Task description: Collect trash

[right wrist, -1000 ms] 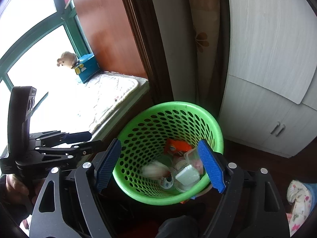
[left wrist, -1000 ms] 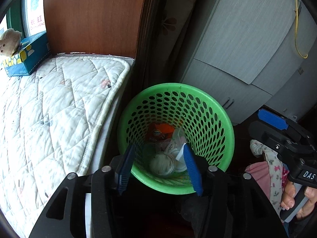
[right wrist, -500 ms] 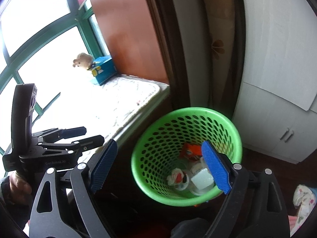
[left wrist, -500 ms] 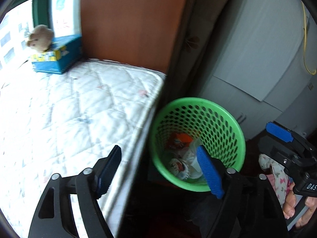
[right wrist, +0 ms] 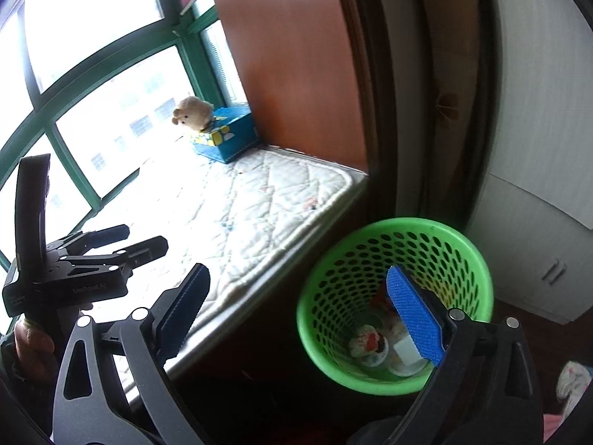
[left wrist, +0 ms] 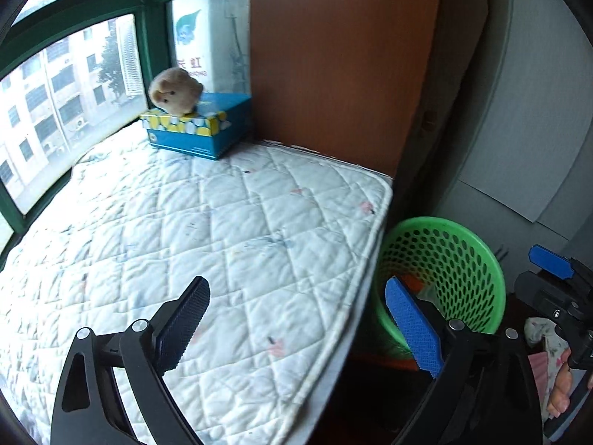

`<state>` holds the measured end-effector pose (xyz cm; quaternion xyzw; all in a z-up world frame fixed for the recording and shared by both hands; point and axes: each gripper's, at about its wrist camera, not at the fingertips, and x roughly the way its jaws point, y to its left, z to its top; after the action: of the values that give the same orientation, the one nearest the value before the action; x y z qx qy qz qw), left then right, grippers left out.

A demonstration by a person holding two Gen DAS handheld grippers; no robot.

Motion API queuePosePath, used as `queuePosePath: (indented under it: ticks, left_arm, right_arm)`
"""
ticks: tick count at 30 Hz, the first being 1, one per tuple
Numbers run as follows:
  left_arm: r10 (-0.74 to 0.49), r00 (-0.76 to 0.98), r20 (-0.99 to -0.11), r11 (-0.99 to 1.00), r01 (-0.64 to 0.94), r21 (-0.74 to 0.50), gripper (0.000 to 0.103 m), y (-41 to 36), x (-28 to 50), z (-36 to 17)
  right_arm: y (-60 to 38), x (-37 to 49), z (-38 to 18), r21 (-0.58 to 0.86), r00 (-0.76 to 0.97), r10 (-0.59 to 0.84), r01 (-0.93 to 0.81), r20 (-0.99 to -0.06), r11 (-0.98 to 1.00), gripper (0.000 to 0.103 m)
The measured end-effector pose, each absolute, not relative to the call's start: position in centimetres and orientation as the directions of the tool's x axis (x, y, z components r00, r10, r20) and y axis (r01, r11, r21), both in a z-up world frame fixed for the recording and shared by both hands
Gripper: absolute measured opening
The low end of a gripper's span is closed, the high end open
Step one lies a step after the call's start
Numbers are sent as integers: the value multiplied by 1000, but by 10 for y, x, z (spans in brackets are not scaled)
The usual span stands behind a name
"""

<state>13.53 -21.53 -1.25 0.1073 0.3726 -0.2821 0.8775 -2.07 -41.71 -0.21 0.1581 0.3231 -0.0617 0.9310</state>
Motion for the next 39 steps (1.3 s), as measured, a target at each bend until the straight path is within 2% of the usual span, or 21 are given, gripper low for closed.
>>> queuePosePath:
  ticks: [18,39]
  left_arm:
    - [-330,673,-662,898,441,0,95,-138,133,11]
    - [-302,704,-643,926,376,-24,95,-104,126,11]
  right_arm:
    - [-368,-4,15,216,811,-38,200,-584,956,98]
    - [-345,-2,27,191,837,-69,204,-543,960,98]
